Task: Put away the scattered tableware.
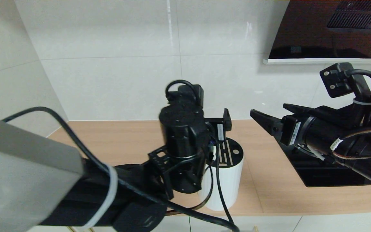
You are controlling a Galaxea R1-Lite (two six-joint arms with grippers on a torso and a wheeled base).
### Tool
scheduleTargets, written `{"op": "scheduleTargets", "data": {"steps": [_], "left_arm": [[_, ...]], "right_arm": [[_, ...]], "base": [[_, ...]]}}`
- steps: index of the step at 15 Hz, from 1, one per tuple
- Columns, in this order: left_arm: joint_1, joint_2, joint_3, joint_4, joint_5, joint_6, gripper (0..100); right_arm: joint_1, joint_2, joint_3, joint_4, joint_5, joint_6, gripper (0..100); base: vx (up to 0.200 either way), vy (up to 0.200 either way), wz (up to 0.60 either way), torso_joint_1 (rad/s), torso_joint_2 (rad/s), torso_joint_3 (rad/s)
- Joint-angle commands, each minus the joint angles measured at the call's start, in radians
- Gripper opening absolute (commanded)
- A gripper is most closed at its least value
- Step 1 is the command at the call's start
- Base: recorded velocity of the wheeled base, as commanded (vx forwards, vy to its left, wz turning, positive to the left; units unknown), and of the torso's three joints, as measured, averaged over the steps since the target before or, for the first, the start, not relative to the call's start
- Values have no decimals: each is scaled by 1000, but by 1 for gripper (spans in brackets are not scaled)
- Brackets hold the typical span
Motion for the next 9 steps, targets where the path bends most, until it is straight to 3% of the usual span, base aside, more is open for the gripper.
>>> {"op": "scheduleTargets", "data": {"steps": [1,2,3,5,6,9], "left_arm": [[44,-253,124,1,-53,0,100],[99,-480,227,8,-174,0,100],[139,-589,285,15,-247,0,100],[211,-731,368,59,-316,0,100],[279,-875,474,168,-325,0,100],[349,-1175,599,395,-320,-2,100]], "right_arm": [[-10,-16,-1,0,0,0,100],[-59,-44,2,2,1,0,100],[-76,-76,27,0,-3,-3,100],[-97,-148,73,0,0,-38,100],[-124,-236,165,-2,0,-51,100],[-259,-461,326,9,6,-51,100]], "base": [[0,0,0,0,0,0],[0,0,0,0,0,0],[0,0,0,0,0,0],[0,0,0,0,0,0],[0,0,0,0,0,0],[0,0,0,0,0,0]]}}
